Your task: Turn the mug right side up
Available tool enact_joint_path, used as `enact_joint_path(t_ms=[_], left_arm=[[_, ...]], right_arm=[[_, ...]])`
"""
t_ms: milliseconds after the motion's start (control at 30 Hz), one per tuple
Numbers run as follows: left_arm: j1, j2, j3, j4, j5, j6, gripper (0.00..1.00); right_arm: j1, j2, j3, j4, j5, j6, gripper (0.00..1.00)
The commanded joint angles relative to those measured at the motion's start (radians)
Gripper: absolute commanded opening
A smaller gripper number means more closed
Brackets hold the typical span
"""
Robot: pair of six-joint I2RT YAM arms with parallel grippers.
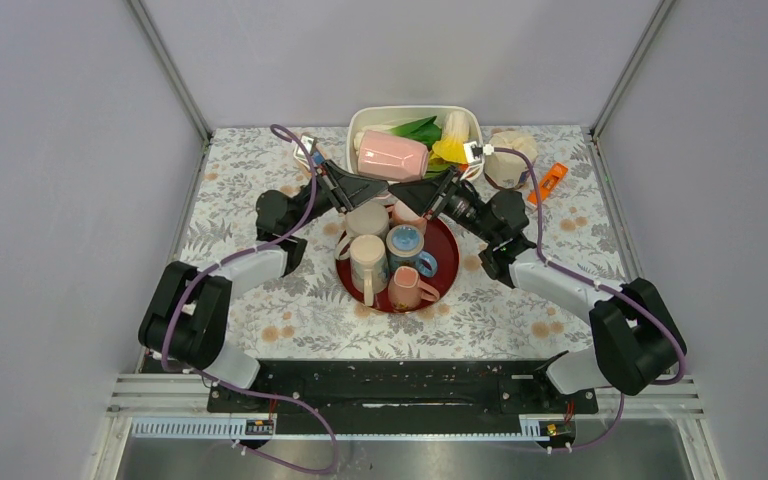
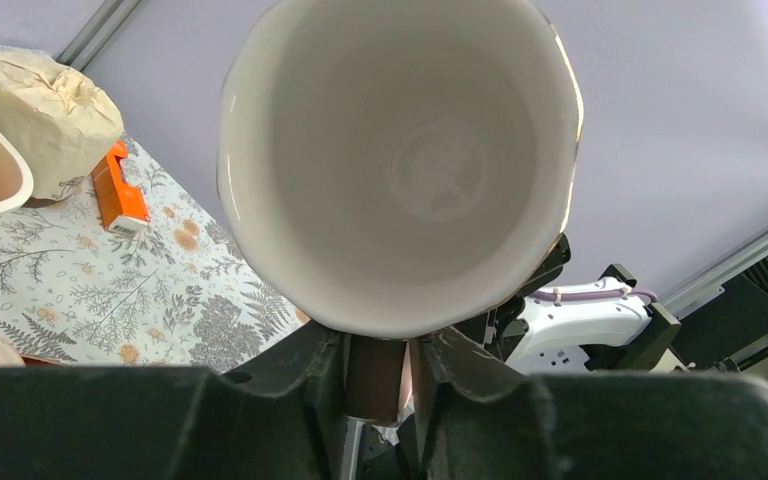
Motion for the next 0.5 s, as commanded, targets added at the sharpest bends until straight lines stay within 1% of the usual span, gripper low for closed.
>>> enact_joint_path(t_ms=[0,100,233,367,400,467], left_arm=[[0.001,-0.061,0.061,0.085,-0.036,0.029,0.24],[0.001,-0.063,0.067,0.073,-0.034,0.03,0.12],[0.003,-0.068,0.07,0.07,-0.037,0.024,0.0],[0.02,-0.08,0.072,0.077,-0.038,0.014,0.0],[0.029,-0.085,0.075,0.077,-0.037,0.012,0.0],[0.046,-0.097,0.079,0.076,-0.034,0.009,0.0]], right_arm=[[0.042,-0.032,0.034,-0.003,-0.116,-0.029,0.0],[0.042,-0.034,0.034,-0.009,-0.118,-0.038,0.0],[0.042,-0.034,0.025,-0.006,-0.121,-0.052,0.0],[0.041,-0.037,0.015,0.008,-0.138,-0.082,0.0],[0.041,-0.038,0.013,0.011,-0.147,-0.094,0.06],[0.039,-0.042,0.008,0.017,-0.173,-0.128,0.23]])
